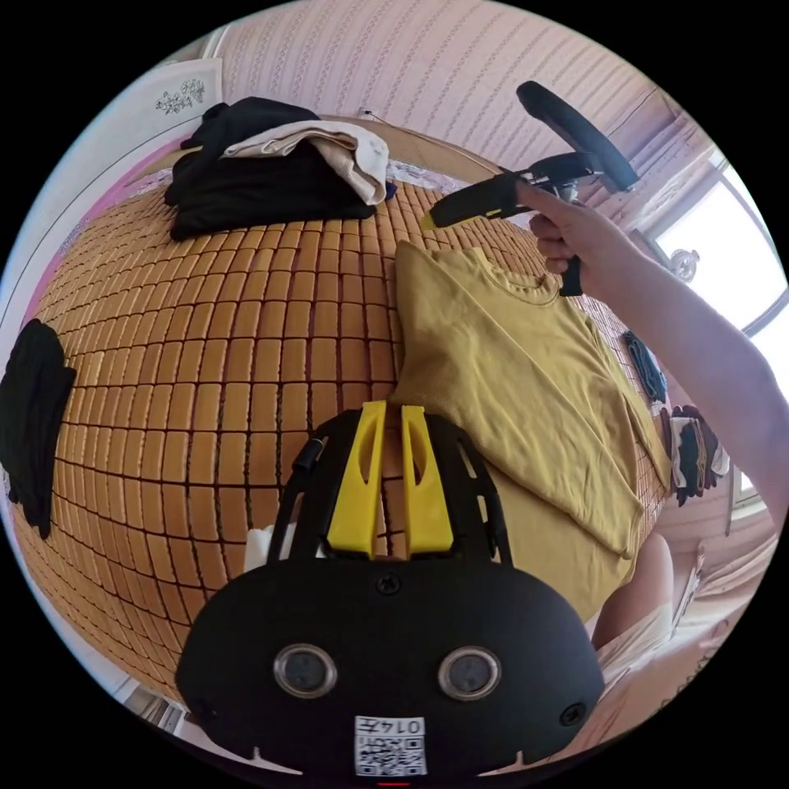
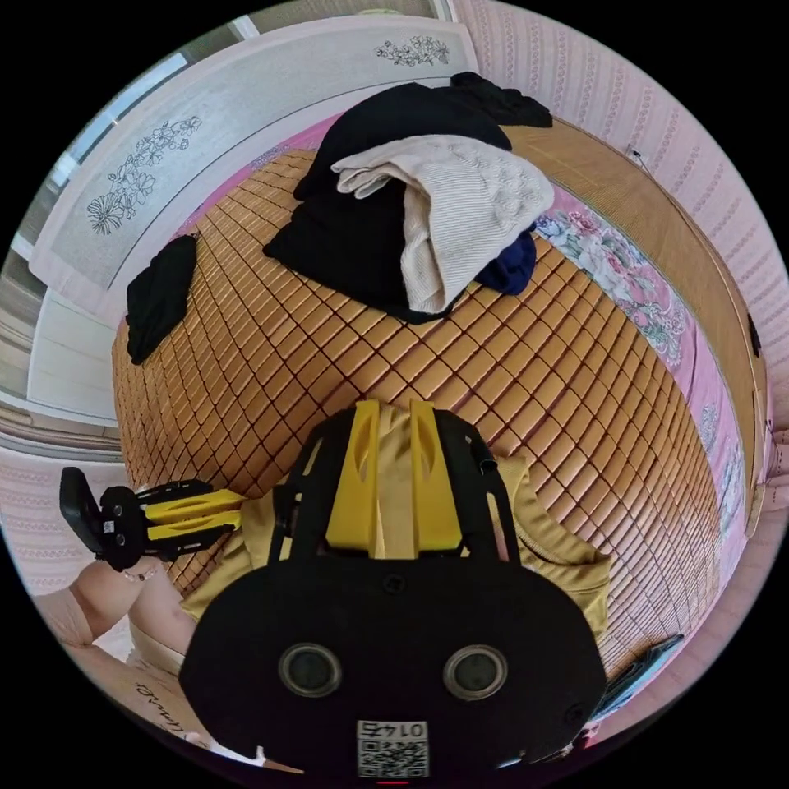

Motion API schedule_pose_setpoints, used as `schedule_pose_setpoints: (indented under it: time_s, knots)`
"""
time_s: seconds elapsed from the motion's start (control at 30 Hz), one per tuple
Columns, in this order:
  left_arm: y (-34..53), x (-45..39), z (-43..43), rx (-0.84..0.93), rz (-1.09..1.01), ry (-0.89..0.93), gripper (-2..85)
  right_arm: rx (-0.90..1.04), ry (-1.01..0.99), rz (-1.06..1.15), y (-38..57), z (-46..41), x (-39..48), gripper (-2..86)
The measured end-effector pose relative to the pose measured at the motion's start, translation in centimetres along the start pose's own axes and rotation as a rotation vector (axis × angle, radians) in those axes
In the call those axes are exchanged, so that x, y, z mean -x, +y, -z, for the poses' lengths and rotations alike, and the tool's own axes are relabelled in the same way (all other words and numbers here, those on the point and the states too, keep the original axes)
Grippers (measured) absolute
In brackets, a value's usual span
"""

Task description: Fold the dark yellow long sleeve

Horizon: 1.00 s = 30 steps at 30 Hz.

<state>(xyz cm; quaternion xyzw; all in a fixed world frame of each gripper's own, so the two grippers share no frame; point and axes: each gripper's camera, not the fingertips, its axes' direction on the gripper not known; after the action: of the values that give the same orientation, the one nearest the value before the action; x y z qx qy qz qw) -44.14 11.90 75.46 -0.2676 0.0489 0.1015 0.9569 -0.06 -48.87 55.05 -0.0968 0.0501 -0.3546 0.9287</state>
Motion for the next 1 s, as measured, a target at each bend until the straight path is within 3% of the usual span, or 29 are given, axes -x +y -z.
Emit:
schedule_pose_setpoints:
  time_s: [0.13,0.23,0.4,0.5,0.63,0.83,1.0]
  knots:
    - [0.8,-1.2,1.9,-0.094,-0.027,-0.054,4.5,-0.124,0.024,-0.005,6.4,5.2,-1.5,5.8]
    - [1.3,-4.0,2.7,-0.172,-0.107,-0.057,3.3,-0.135,0.096,0.038,16.3,6.8,-0.3,1.4]
    - [-0.2,-5.7,-3.0,-0.024,-0.132,-0.124,-0.4,0.113,0.129,-0.182,35.8,4.2,1.7,-0.7]
    - [0.2,-5.9,-4.0,-0.044,-0.144,-0.116,-0.8,0.144,0.017,-0.305,43.9,3.5,3.2,-0.9]
    - [0.7,-7.7,-2.6,-0.105,-0.106,-0.12,-0.9,0.186,0.074,-0.352,48.4,1.4,4.9,-1.0]
    - [5.6,-18.3,-2.1,-0.053,-0.376,0.012,-1.0,0.097,0.034,-0.386,53.9,-0.5,6.0,-1.0]
    - [11.1,-31.3,-7.9,0.159,-0.607,0.257,-1.0,-0.025,0.066,-0.392,59.5,0.0,8.3,-1.0]
